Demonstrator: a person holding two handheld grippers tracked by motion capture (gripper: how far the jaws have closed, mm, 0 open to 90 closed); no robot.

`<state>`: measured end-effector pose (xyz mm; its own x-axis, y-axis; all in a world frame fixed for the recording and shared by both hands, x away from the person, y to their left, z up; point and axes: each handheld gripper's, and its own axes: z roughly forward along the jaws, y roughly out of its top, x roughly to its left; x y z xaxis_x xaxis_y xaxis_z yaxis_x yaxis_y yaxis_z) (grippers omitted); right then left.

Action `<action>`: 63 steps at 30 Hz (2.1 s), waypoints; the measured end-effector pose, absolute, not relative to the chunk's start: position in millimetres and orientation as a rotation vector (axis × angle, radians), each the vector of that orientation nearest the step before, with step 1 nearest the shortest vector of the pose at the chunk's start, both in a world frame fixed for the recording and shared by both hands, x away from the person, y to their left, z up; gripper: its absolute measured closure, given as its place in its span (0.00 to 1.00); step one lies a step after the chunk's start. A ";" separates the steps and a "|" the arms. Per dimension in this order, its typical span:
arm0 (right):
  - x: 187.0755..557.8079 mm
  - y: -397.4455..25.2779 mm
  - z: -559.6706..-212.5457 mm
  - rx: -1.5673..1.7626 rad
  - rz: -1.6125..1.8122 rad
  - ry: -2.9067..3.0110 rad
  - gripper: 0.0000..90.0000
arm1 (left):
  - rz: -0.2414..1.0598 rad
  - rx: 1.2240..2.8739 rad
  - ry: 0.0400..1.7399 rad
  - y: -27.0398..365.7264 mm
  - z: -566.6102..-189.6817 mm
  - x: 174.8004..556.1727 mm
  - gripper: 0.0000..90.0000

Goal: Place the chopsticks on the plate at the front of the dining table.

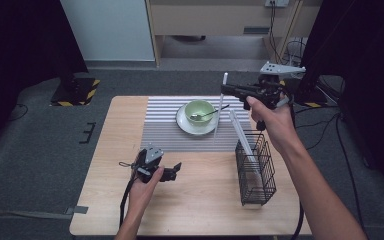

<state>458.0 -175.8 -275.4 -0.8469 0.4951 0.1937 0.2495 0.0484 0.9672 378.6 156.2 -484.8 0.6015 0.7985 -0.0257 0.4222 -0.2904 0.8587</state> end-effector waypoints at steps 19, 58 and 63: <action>449.5 -150.7 -279.1 0.695 1.901 2.167 0.94 | 0.398 1.866 0.764 107.6 -454.6 385.1 0.09; 449.6 -136.3 -277.9 0.718 1.930 2.257 0.94 | 0.182 1.738 0.743 95.8 -445.1 386.2 0.87; 451.5 -136.4 -278.4 0.730 1.950 2.264 0.94 | 0.175 1.745 0.742 95.0 -446.9 385.9 0.89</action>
